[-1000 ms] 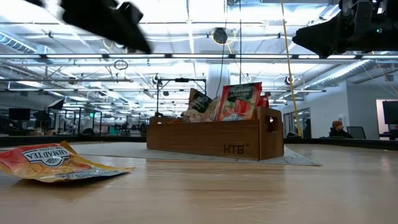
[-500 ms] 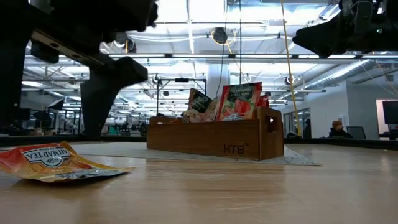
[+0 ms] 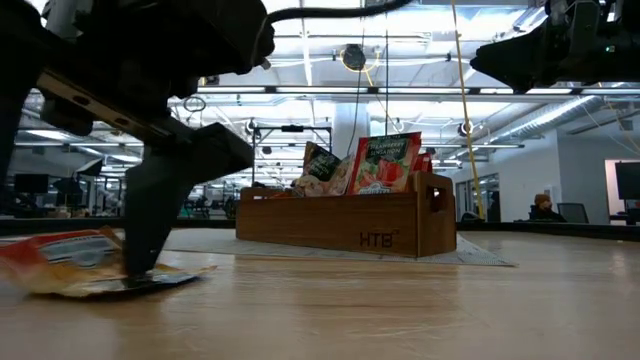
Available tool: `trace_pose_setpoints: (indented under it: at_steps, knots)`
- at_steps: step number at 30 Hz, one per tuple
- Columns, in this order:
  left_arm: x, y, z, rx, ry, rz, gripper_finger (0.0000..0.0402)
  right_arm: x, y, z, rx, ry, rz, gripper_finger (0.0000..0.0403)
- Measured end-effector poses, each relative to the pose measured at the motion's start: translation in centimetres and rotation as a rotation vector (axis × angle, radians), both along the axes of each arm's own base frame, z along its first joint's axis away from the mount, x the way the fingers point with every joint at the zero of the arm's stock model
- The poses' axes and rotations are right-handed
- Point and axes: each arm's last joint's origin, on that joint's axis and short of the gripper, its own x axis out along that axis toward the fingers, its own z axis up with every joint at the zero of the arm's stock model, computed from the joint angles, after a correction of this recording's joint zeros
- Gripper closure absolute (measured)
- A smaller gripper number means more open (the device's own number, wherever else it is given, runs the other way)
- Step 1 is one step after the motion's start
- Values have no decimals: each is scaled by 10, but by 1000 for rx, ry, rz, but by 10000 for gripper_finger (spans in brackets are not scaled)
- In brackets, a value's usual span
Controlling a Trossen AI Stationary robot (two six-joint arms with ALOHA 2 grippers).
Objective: Pick & Place Tea
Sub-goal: Put the yellow tea bag into the wooden organizer
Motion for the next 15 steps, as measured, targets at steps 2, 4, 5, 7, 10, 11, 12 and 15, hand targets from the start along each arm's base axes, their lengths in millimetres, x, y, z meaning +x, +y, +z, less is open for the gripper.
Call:
trace_pose_setpoints:
  at_steps: [2,4,5,7,10,11,12,15]
  knots:
    - [0,3,-1,76,-31,11,104,0,0,0,0,0,0,218]
    - [1,8,-2,181,-56,45,104,0,0,0,0,-1,0,218]
    - [1,12,-3,236,-59,70,104,0,0,0,0,-1,0,218]
    - [-1,18,-3,299,-40,115,104,0,0,0,0,0,0,218]
    - [-2,23,-11,331,-12,184,103,0,0,0,0,-3,0,218]
    - [-2,24,-12,328,-6,201,103,0,0,0,0,-2,-1,218]
    - [-3,24,-14,327,-5,208,104,0,0,0,0,0,0,218]
    - [-3,24,-19,331,-7,194,114,0,0,0,0,4,0,218]
